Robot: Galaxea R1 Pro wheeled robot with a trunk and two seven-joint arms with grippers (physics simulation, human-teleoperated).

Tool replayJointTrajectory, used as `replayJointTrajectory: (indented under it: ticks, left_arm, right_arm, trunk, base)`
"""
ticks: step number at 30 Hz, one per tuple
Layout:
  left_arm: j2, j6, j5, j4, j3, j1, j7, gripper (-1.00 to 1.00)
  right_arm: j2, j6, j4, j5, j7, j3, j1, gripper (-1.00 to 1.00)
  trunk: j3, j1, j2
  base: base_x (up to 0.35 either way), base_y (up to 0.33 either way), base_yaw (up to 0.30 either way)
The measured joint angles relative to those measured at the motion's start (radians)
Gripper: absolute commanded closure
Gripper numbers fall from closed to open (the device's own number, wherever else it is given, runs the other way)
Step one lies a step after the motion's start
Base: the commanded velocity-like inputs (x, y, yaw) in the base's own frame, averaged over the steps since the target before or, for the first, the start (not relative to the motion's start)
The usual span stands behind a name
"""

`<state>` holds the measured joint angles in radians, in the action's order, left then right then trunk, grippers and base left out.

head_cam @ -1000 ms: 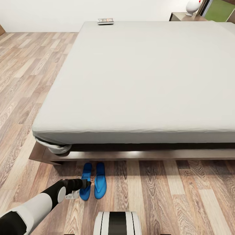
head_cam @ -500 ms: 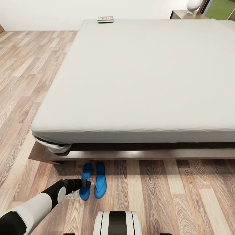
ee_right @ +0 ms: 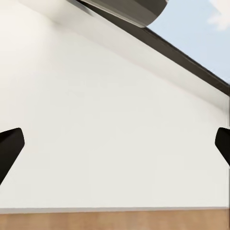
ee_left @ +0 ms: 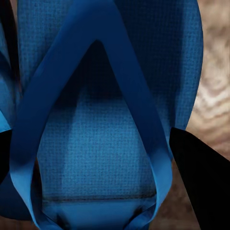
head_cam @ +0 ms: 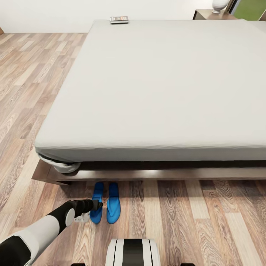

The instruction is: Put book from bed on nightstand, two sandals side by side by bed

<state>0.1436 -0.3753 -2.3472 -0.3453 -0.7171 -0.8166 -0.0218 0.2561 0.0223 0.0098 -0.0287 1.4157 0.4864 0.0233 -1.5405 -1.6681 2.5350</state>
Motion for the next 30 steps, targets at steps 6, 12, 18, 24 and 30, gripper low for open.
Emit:
replayJointTrajectory:
  ticks: [6, 12, 18, 24, 30]
  left_arm:
    - [0.000, -0.001, 0.000, 0.001, 0.000, -0.011, 0.000, 1.00]
    - [0.000, -0.002, 0.000, 0.002, 0.000, -0.015, 0.000, 1.00]
    - [0.000, -0.002, 0.000, 0.010, -0.004, -0.017, 0.000, 1.00]
    - [-0.001, -0.026, 0.004, 0.014, -0.008, -0.035, -0.001, 1.00]
    - [-0.001, -0.026, 0.004, 0.015, -0.008, -0.035, -0.001, 1.00]
  right_arm:
    - [0.000, 0.000, 0.000, 0.001, 0.000, 0.000, 0.000, -1.00]
    - [0.000, 0.000, 0.000, 0.001, 0.000, 0.000, 0.000, -1.00]
    - [0.000, 0.000, 0.000, 0.001, -0.001, 0.000, 0.000, -1.00]
    - [-0.001, 0.000, 0.000, 0.001, -0.001, 0.000, 0.000, -1.00]
    - [-0.002, 0.000, -0.001, 0.001, -0.001, -0.001, -0.001, -1.00]
  trunk:
    - [-0.016, -0.002, 0.001]
    - [-0.016, -0.002, 0.001]
    - [-0.016, -0.002, 0.001]
    - [-0.031, -0.003, 0.002]
    - [-0.031, -0.003, 0.002]
  base:
    - [0.000, 0.000, 0.000]
    - [0.000, 0.000, 0.000]
    - [0.000, 0.000, 0.000]
    - [0.000, 0.000, 0.000]
    - [0.000, 0.000, 0.000]
